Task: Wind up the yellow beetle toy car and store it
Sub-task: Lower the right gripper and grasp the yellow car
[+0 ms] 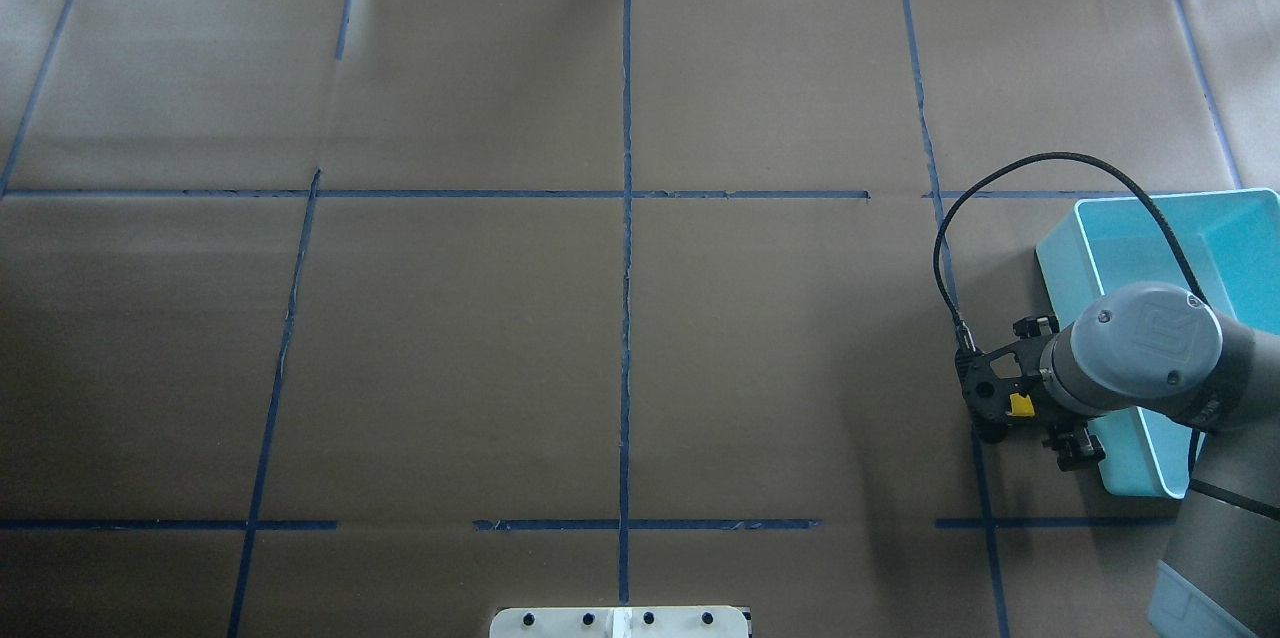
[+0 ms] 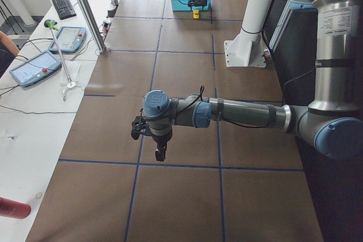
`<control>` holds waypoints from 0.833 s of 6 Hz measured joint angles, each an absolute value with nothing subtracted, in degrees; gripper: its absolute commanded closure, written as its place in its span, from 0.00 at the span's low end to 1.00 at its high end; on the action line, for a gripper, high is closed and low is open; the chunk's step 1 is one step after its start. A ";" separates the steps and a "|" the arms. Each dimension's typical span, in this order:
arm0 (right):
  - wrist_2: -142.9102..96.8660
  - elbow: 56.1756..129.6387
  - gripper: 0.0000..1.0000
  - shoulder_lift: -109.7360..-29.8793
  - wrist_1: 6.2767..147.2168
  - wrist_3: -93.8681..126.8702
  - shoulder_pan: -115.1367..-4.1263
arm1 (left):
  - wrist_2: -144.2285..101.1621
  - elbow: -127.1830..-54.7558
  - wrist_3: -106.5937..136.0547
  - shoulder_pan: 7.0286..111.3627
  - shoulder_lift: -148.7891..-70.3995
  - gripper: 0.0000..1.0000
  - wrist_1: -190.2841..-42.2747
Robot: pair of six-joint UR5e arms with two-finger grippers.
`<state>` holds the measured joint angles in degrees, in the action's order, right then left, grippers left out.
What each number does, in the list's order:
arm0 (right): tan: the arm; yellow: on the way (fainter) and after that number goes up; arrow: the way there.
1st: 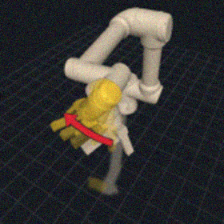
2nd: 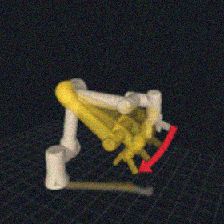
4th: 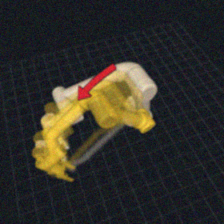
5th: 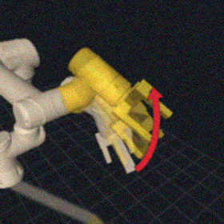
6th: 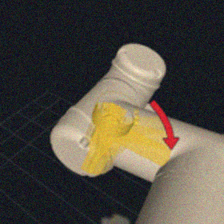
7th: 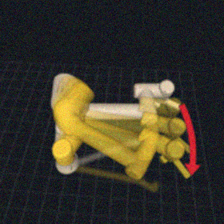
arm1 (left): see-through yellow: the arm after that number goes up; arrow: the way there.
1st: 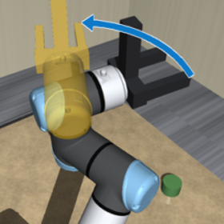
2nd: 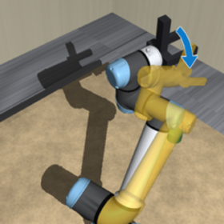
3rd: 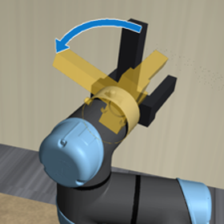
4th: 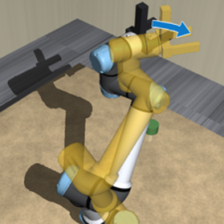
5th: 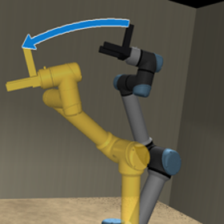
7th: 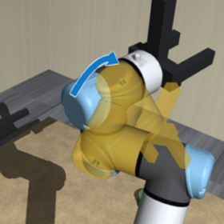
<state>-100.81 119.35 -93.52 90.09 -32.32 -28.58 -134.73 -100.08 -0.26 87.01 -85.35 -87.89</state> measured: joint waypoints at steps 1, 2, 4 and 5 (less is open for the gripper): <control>-100.78 118.62 0.01 -93.37 90.09 -32.28 -28.18 | -134.74 -100.10 -0.26 87.01 -85.35 0.00 -87.89; -100.74 117.65 0.01 -93.01 90.09 -32.26 -27.74 | -134.71 -100.10 -0.26 87.01 -85.34 0.00 -87.89; -100.72 115.98 0.09 -92.38 90.09 -32.28 -26.73 | -134.66 -100.01 -0.33 87.01 -85.34 0.00 -87.89; -100.75 115.53 0.39 -92.32 90.09 -32.32 -26.42 | -134.67 -99.97 -0.35 87.01 -85.36 0.00 -87.89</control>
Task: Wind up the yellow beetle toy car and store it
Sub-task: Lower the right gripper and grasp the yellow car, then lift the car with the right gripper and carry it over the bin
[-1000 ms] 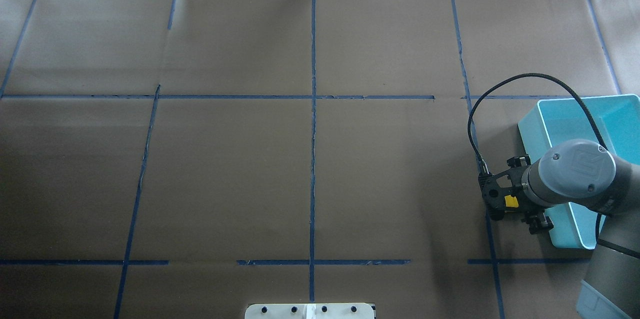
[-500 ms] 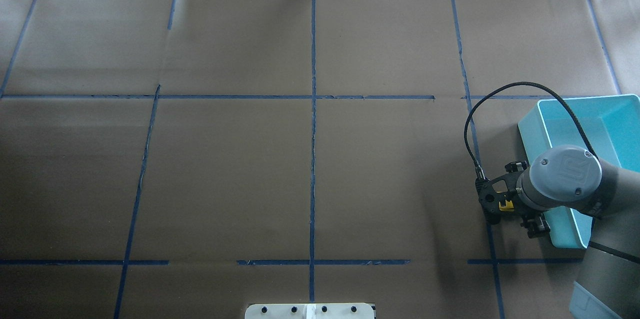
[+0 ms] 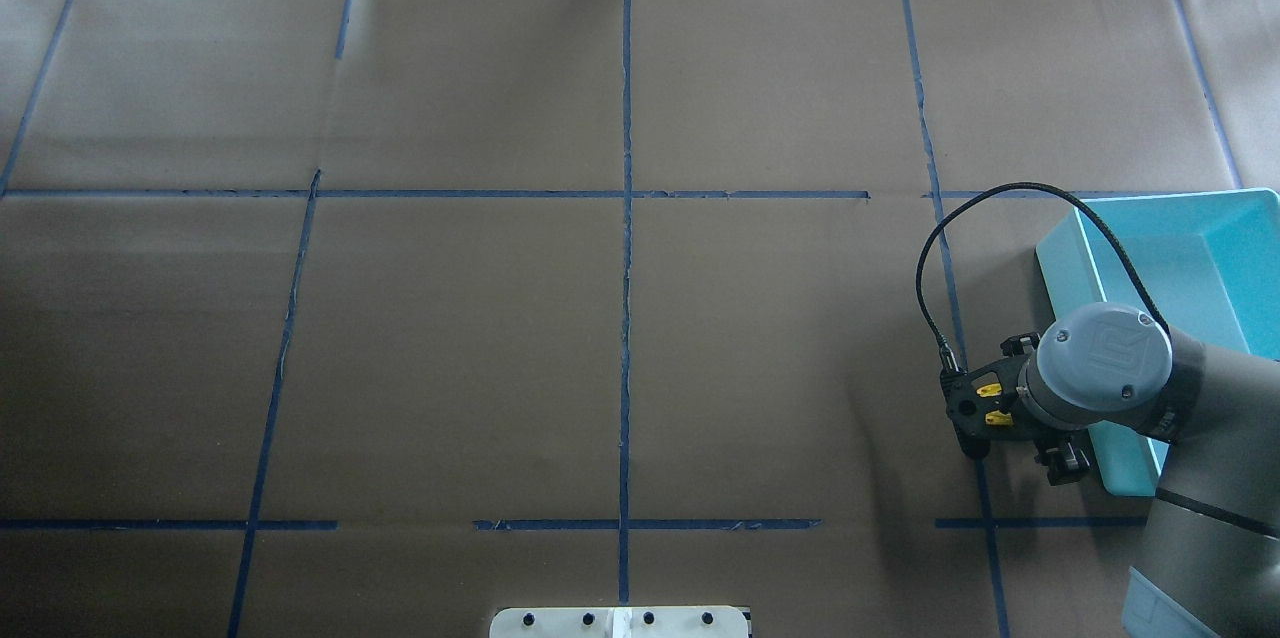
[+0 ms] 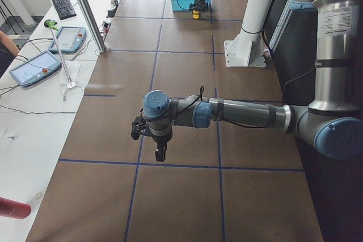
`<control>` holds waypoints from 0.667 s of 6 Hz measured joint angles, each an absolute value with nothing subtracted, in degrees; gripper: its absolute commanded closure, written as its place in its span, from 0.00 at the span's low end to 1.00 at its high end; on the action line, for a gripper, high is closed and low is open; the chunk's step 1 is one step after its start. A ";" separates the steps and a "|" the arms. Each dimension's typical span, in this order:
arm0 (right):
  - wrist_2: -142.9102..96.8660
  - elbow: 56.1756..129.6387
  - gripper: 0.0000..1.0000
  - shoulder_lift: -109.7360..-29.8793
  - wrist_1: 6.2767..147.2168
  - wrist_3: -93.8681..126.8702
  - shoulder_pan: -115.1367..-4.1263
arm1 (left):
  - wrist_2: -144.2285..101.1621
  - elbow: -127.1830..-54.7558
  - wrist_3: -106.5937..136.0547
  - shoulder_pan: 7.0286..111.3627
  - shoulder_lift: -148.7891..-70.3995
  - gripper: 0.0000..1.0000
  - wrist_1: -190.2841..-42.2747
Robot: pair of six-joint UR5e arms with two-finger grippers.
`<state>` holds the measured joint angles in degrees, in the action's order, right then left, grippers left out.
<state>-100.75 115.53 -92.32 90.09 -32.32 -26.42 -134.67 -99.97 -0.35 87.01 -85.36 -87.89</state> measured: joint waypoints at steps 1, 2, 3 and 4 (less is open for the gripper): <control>-100.82 115.37 0.79 -92.29 90.09 -32.31 -26.36 | -134.71 -99.94 -0.35 87.01 -85.40 0.00 -87.89; -100.95 115.29 0.93 -92.29 90.11 -32.48 -26.29 | -134.73 -99.93 -0.35 87.01 -85.42 0.00 -87.92; -101.10 115.23 0.97 -92.29 90.14 -32.82 -26.17 | -134.73 -99.93 -0.35 87.01 -85.43 0.00 -87.93; -101.23 115.20 0.98 -92.34 90.17 -33.03 -26.01 | -134.74 -99.93 -0.35 87.01 -85.43 0.00 -87.93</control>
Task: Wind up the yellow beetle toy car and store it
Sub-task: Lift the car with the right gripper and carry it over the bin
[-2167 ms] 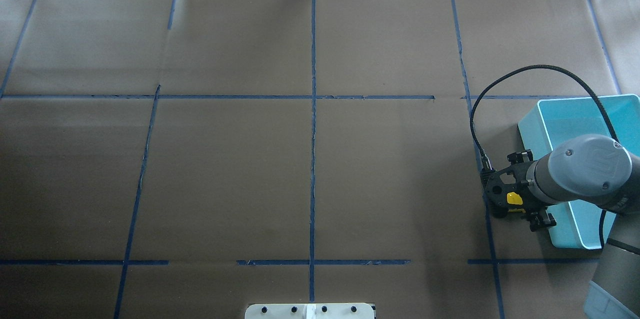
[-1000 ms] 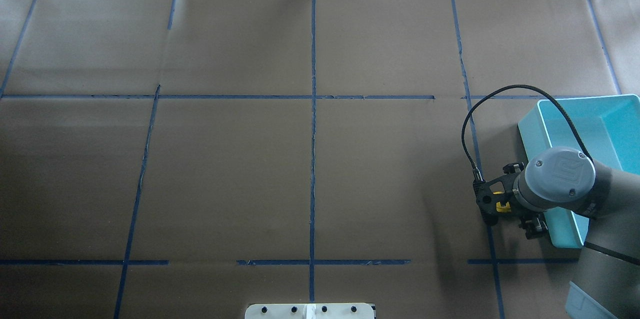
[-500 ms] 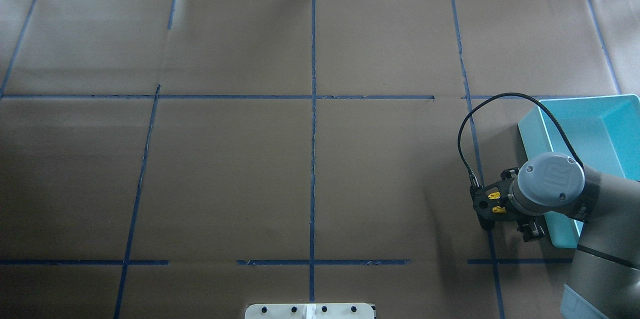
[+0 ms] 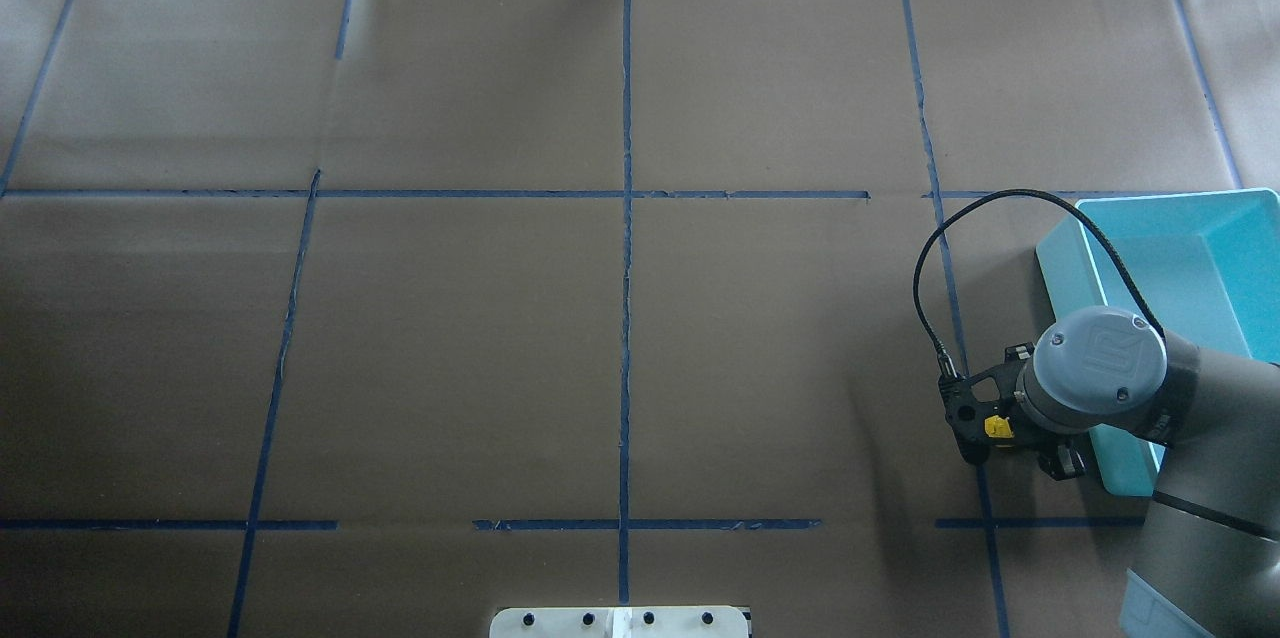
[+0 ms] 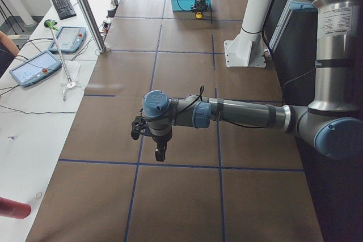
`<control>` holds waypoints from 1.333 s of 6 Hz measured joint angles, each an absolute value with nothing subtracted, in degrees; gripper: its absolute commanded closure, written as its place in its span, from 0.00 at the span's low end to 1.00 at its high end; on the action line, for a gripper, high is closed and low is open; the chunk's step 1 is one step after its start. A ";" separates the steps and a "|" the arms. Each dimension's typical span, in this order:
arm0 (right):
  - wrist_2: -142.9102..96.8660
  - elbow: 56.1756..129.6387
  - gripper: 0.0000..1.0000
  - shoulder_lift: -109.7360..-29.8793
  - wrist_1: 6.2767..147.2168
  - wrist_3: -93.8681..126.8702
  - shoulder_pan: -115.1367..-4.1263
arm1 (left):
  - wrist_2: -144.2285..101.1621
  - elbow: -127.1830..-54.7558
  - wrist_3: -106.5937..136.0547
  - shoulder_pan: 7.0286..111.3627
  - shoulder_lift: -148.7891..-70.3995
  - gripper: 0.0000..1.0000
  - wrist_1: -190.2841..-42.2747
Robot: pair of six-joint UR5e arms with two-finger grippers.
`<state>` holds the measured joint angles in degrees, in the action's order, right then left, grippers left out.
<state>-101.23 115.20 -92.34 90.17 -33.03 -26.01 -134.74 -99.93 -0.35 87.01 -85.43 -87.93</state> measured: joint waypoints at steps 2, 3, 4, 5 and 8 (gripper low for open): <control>-101.54 117.39 0.98 -91.14 93.85 -33.13 -27.39 | -134.74 -99.99 -0.39 87.01 -85.43 0.00 -87.97; -101.58 119.73 0.98 -87.41 100.26 -33.49 -29.10 | -134.74 -100.01 -0.37 87.01 -85.41 0.00 -87.98; -101.60 121.43 0.98 -82.34 107.37 -35.05 -31.63 | -134.74 -100.02 -0.36 87.01 -85.37 0.00 -87.98; -101.58 122.60 0.98 -79.29 112.01 -37.92 -34.39 | -134.74 -100.00 -0.35 87.01 -85.35 0.00 -87.98; -102.42 124.48 0.98 -87.64 109.06 -47.02 -42.44 | -134.74 -99.93 -0.39 87.01 -85.34 0.00 -87.98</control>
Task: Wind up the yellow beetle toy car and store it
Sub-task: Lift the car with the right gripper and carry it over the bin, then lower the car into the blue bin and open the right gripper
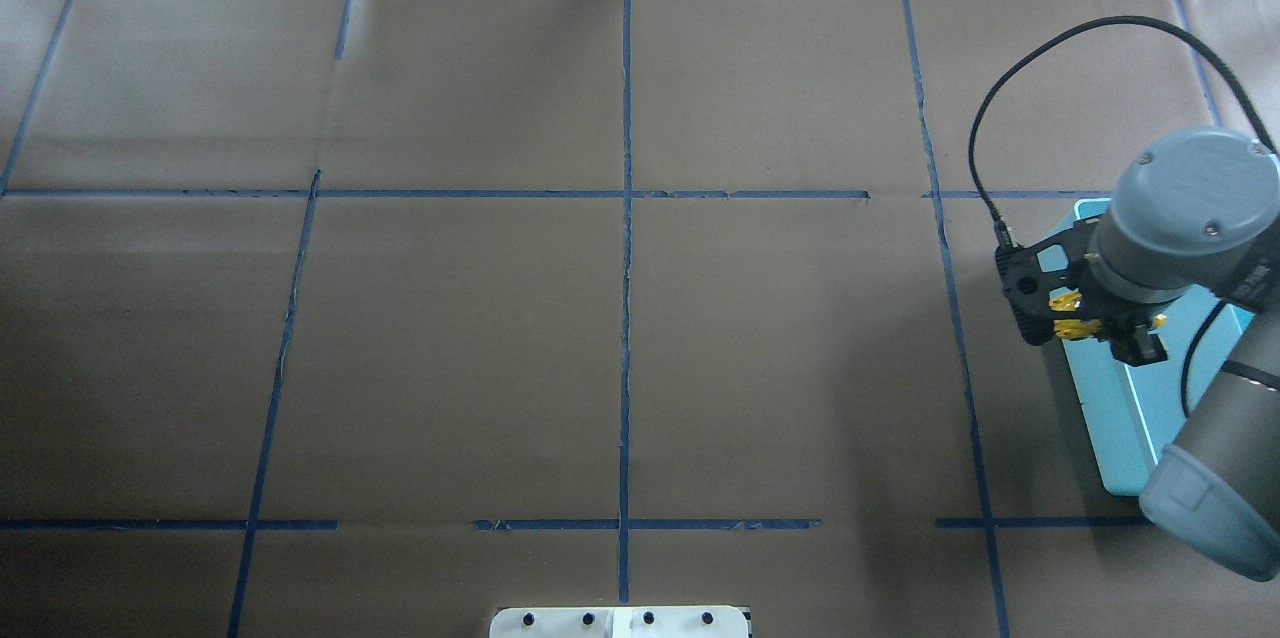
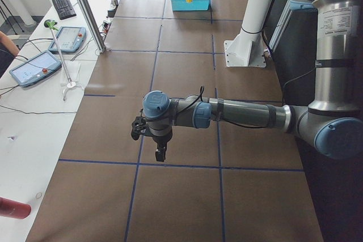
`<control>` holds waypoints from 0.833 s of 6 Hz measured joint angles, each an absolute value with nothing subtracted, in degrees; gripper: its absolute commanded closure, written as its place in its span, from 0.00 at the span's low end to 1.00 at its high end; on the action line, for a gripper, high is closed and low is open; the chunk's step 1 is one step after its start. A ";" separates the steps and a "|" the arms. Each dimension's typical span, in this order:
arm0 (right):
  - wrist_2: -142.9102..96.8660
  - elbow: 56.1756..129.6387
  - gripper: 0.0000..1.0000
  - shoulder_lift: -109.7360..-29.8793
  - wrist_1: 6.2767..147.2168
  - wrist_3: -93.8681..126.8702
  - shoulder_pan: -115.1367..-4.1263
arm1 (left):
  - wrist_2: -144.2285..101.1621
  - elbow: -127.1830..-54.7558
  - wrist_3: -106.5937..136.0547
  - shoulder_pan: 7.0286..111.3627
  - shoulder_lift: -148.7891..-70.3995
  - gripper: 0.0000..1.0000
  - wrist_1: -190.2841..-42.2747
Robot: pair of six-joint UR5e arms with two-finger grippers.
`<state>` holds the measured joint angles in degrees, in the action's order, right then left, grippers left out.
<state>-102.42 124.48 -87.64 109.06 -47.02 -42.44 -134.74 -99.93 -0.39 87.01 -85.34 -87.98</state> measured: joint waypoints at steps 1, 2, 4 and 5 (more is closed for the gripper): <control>-105.00 123.57 0.98 -92.67 103.36 -50.45 -46.53 | -134.74 -99.93 -0.42 87.01 -85.34 0.00 -87.98; -107.58 121.47 0.97 -96.95 96.96 -53.43 -50.00 | -134.73 -99.93 -0.44 87.01 -85.34 0.00 -87.98; -109.37 116.57 0.90 -100.64 88.79 -55.55 -52.31 | -134.74 -99.93 -0.41 87.01 -85.36 0.00 -87.98; -109.57 114.81 0.90 -100.61 87.82 -55.56 -52.30 | -134.74 -99.93 -0.40 87.01 -85.40 0.00 -87.98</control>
<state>-109.57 114.81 -100.61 87.82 -55.56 -52.30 -134.74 -99.93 -0.40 87.01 -85.40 -87.98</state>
